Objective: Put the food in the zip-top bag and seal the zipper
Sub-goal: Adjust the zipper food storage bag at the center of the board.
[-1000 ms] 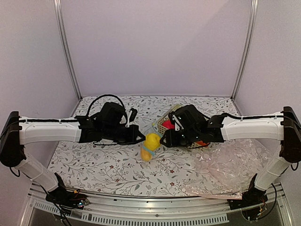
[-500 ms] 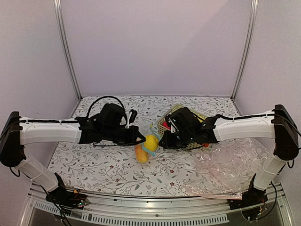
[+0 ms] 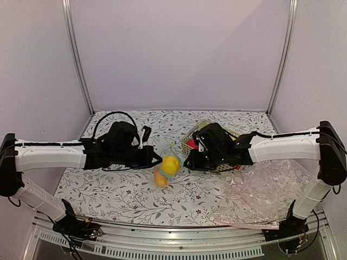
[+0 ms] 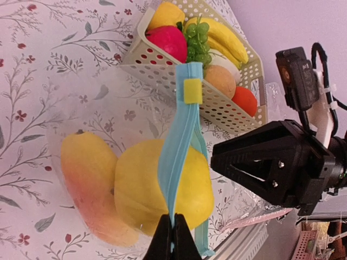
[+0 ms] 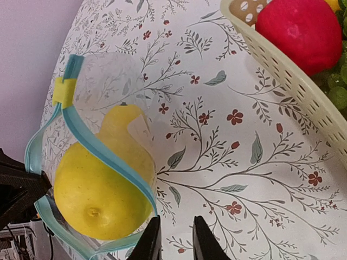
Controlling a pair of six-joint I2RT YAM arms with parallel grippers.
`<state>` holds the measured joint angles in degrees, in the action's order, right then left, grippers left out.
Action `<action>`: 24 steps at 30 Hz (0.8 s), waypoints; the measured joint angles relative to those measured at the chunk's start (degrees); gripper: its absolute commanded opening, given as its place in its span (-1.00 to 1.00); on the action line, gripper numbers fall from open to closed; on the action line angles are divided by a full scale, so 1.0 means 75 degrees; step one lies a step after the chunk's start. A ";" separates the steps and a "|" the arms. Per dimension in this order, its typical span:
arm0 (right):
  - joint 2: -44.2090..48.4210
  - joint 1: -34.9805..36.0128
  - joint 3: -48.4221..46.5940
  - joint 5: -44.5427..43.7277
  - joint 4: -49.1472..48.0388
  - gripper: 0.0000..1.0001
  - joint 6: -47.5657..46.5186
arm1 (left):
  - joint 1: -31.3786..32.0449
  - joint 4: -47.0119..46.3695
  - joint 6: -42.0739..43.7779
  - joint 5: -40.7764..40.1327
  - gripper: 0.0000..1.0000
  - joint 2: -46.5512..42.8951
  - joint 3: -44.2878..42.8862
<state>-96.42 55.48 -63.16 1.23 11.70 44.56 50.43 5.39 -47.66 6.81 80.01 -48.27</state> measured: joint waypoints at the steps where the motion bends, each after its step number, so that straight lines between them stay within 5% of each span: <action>1: 0.0119 0.0000 0.0082 -0.0076 0.0052 -0.46 0.0055 | 0.0000 0.0000 -0.0020 -0.0082 -1.00 -0.0093 0.0029; 9: 0.1014 0.0003 0.0274 -0.0236 0.0213 -0.32 0.0312 | 0.0000 0.0000 -0.0087 -0.0396 -1.00 -0.0358 0.0058; 24: 0.0335 0.0204 -0.0184 -0.0012 0.0294 -0.32 0.0347 | 0.0000 -0.0061 -0.0204 -0.0361 -1.00 -0.0358 0.0134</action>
<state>-93.91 57.01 -64.53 1.15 13.91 47.16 50.43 4.93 -49.19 4.10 77.32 -47.27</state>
